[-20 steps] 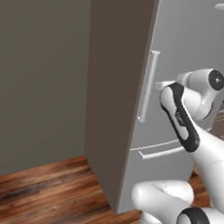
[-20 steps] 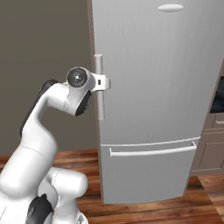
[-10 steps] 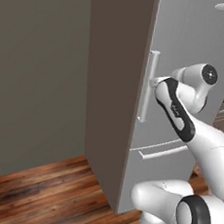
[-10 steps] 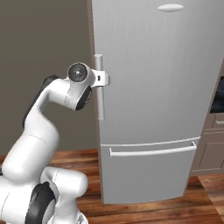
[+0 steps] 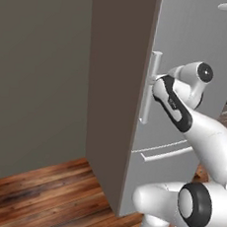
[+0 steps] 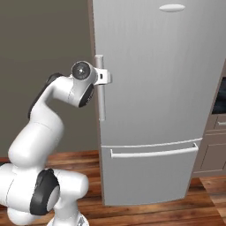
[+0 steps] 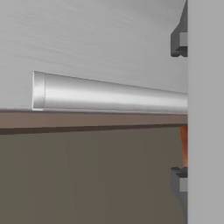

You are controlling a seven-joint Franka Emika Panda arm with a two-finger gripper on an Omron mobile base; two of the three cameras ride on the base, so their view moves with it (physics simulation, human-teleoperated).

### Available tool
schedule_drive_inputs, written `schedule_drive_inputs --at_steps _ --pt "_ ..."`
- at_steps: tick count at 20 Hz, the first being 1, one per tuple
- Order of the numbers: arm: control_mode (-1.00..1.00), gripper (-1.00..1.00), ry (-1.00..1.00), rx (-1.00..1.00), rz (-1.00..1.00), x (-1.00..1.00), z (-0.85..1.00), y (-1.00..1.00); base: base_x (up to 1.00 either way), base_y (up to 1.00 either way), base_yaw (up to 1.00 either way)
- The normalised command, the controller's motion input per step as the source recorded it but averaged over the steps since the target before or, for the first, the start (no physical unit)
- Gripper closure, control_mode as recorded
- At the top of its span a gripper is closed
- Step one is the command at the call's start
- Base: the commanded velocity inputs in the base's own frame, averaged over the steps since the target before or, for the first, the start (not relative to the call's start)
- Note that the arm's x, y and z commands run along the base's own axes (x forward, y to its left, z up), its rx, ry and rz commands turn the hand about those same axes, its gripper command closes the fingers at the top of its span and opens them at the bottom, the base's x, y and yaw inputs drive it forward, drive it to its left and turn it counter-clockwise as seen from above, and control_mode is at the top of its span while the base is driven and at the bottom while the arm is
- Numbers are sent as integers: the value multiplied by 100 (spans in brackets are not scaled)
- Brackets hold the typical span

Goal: Open the fridge, grab two sodas, and place both sodas inside the bowl with ice on the dining counter.

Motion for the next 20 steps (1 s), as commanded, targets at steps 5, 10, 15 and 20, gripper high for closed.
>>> schedule_drive_inputs --at_steps 5,10,15,20 --pt "-100 -100 0 0 0 39 0 0 0 0 0" --pt "-100 -100 0 0 0 37 0 -6 0 0 0" --pt "-100 -100 0 0 0 38 0 -4 0 0 0" --pt "-100 -100 0 0 0 33 0 0 0 0 0"
